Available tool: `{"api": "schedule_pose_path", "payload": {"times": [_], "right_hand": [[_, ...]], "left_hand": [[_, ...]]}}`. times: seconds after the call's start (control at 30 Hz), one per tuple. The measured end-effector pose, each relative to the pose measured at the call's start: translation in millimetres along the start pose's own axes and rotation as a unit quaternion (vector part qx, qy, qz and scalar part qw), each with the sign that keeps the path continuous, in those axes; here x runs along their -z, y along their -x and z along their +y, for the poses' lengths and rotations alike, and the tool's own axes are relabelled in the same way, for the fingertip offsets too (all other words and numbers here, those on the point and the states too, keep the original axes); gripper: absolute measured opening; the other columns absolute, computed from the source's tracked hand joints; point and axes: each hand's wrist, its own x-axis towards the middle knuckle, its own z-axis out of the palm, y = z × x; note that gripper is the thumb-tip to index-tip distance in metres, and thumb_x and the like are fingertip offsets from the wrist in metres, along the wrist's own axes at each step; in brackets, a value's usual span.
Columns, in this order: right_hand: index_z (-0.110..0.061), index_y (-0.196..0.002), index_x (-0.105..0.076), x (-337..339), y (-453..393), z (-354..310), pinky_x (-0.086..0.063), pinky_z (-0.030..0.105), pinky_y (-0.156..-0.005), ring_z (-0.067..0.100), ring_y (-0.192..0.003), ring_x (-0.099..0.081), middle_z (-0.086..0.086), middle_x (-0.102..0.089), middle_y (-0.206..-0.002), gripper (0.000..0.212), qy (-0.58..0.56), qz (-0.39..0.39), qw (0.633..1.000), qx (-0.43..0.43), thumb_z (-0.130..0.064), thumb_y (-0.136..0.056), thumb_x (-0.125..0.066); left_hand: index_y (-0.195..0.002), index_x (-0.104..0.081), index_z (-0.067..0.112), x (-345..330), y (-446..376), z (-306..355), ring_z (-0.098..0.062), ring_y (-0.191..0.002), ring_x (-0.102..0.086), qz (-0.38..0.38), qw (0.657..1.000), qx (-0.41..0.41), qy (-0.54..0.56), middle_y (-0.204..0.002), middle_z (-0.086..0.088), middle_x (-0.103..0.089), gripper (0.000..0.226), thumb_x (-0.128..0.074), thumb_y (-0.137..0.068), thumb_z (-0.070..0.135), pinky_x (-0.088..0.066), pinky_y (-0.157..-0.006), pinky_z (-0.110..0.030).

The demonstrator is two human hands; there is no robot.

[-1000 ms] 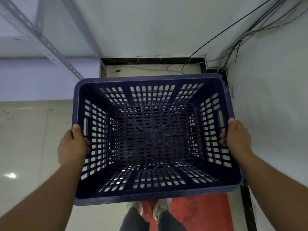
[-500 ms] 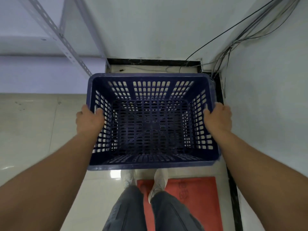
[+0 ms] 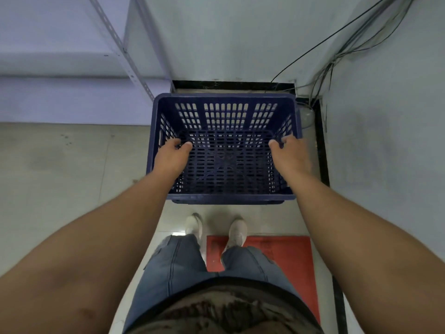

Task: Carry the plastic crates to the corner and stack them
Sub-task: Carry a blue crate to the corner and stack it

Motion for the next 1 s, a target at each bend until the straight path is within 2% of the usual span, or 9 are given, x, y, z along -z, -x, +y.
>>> {"api": "schedule_pose_path", "payload": {"times": [0.07,0.13,0.23,0.37,0.5,0.6,0.77,0.9,1.0], "right_hand": [[-0.017,-0.123,-0.058,3.9,14.3,-2.7,-0.049,0.038,-0.08,0.027,-0.104,-0.058,0.01,-0.056,-0.126,0.052,-0.027,-0.005,1.0,-0.004,-0.052,-0.088,-0.042],[-0.019,-0.107,-0.061,8.5,29.9,-3.9,-0.045,0.034,-0.072,0.025,-0.098,-0.06,0.009,-0.06,-0.12,0.045,-0.067,0.003,0.998,-0.006,-0.054,-0.086,-0.042],[-0.022,-0.098,-0.063,16.8,58.5,-4.4,-0.039,0.03,-0.072,0.02,-0.095,-0.057,0.002,-0.059,-0.105,0.034,-0.116,0.027,0.993,-0.011,-0.05,-0.089,-0.045],[-0.009,-0.117,-0.061,24.3,106.3,-4.4,-0.044,0.032,-0.082,0.021,-0.097,-0.059,0.006,-0.066,-0.111,0.044,-0.15,0.072,0.986,-0.03,-0.043,-0.092,-0.048],[0.001,-0.108,-0.061,21.6,163.6,-5.3,-0.044,0.035,-0.081,0.029,-0.094,-0.06,0.018,-0.066,-0.109,0.043,-0.172,0.103,0.979,-0.044,-0.038,-0.095,-0.048],[-0.012,-0.092,-0.061,13.2,203.0,-0.6,-0.04,0.029,-0.076,0.027,-0.097,-0.061,0.001,-0.063,-0.088,0.032,-0.195,0.131,0.969,-0.07,-0.041,-0.096,-0.048],[-0.008,-0.104,-0.062,3.8,265.7,19.3,-0.03,0.023,-0.067,0.015,-0.076,-0.05,0.001,-0.056,-0.087,0.039,-0.226,0.182,0.95,-0.116,-0.041,-0.098,-0.042],[-0.001,-0.109,-0.061,-0.4,314.0,54.2,-0.031,0.026,-0.074,0.029,-0.1,-0.057,0.019,-0.061,-0.11,0.05,-0.238,0.229,0.926,-0.183,-0.044,-0.098,-0.039],[-0.003,-0.093,-0.062,-2.3,354.4,77.3,-0.029,0.029,-0.071,0.031,-0.093,-0.055,0.014,-0.058,-0.094,0.045,-0.235,0.266,0.911,-0.211,-0.041,-0.098,-0.038]], "left_hand": [[-0.141,-0.042,0.014,5.5,12.1,0.3,-0.025,-0.125,-0.048,-0.009,1.0,-0.011,0.011,-0.142,-0.007,-0.048,0.053,-0.048,-0.094,0.038,-0.037,-0.103,-0.034],[-0.14,-0.044,0.017,11.4,21.7,-0.8,-0.024,-0.121,-0.051,-0.022,0.999,-0.026,0.027,-0.139,-0.006,-0.05,0.053,-0.05,-0.093,0.041,-0.04,-0.105,-0.039],[-0.139,-0.045,0.021,20.8,35.0,-3.8,-0.023,-0.117,-0.053,-0.047,0.996,-0.057,0.039,-0.135,-0.005,-0.053,0.053,-0.052,-0.091,0.043,-0.043,-0.103,-0.045],[-0.139,-0.045,0.022,33.5,50.8,-9.9,-0.023,-0.118,-0.054,-0.098,0.99,-0.093,0.044,-0.136,-0.003,-0.053,0.053,-0.053,-0.091,0.043,-0.042,-0.104,-0.044],[-0.139,-0.046,0.024,50.9,68.7,-20.7,-0.023,-0.122,-0.052,-0.131,0.983,-0.124,0.034,-0.139,-0.003,-0.051,0.053,-0.055,-0.09,0.044,-0.04,-0.106,-0.044],[-0.14,-0.045,0.026,61.6,85.3,-30.8,-0.022,-0.125,-0.049,-0.159,0.975,-0.153,0.017,-0.142,-0.002,-0.048,0.053,-0.054,-0.091,0.045,-0.04,-0.106,-0.043],[-0.139,-0.044,0.029,63.8,119.9,-44.5,-0.021,-0.127,-0.047,-0.225,0.953,-0.202,-0.022,-0.145,0.001,-0.046,0.051,-0.051,-0.092,0.047,-0.038,-0.107,-0.042],[-0.138,-0.045,0.03,49.2,157.2,-57.5,-0.02,-0.127,-0.046,-0.279,0.931,-0.232,-0.039,-0.145,0.0,-0.046,0.049,-0.052,-0.092,0.045,-0.037,-0.109,-0.04],[-0.139,-0.045,0.028,37.0,186.8,-71.0,-0.019,-0.127,-0.047,-0.314,0.914,-0.251,-0.06,-0.144,-0.002,-0.047,0.048,-0.052,-0.093,0.042,-0.037,-0.108,-0.038]]}}
